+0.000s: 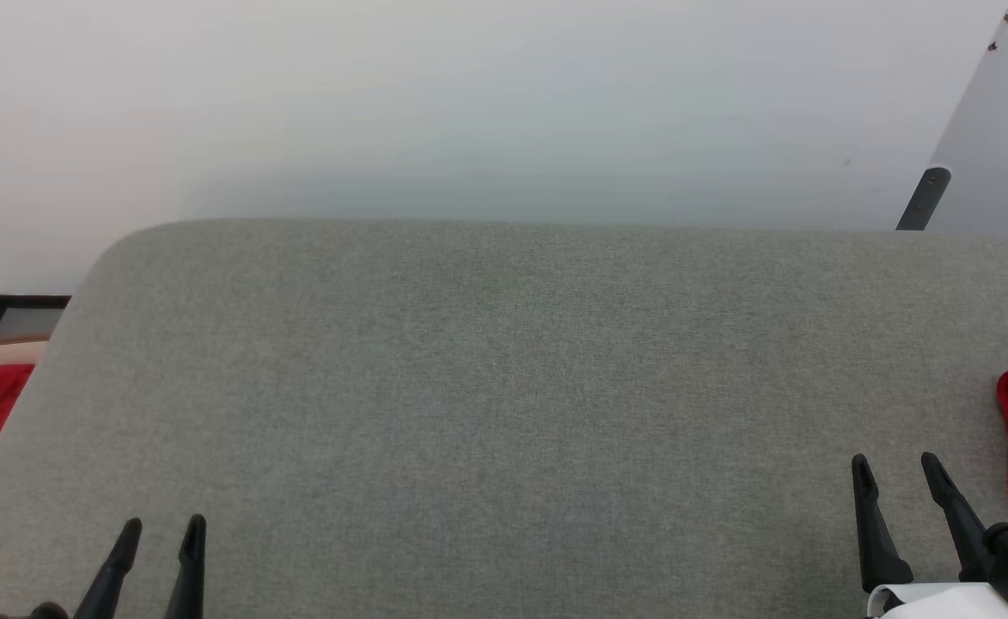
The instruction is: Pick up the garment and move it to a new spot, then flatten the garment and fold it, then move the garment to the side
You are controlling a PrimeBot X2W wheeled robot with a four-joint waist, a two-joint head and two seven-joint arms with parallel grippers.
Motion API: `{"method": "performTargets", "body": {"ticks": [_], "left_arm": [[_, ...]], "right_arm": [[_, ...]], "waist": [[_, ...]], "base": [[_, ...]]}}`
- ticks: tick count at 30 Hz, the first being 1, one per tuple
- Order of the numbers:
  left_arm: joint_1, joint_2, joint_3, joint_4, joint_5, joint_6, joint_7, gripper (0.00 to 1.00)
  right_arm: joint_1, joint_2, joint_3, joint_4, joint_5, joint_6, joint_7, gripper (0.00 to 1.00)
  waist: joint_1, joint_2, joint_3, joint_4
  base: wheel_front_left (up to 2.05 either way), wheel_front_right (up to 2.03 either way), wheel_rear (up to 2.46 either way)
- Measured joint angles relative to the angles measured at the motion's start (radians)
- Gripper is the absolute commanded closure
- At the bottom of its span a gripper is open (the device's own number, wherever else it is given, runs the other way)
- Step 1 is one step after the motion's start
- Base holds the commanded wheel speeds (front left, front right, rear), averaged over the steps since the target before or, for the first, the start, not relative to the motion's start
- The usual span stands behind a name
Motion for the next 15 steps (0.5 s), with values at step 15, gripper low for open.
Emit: {"method": "performTargets", "body": {"ticks": [15], "left_arm": [[-0.002,0.001,0.001,-0.001,-0.006,0.000,0.000,0.00]], "right_arm": [[0.000,0.006,-0.007,-0.002,-0.015,0.000,-0.054,0.00]], "waist": [[0.0000,0.0000,0.005,-0.004]], "base": [[0.00,0.00,0.00]]}}
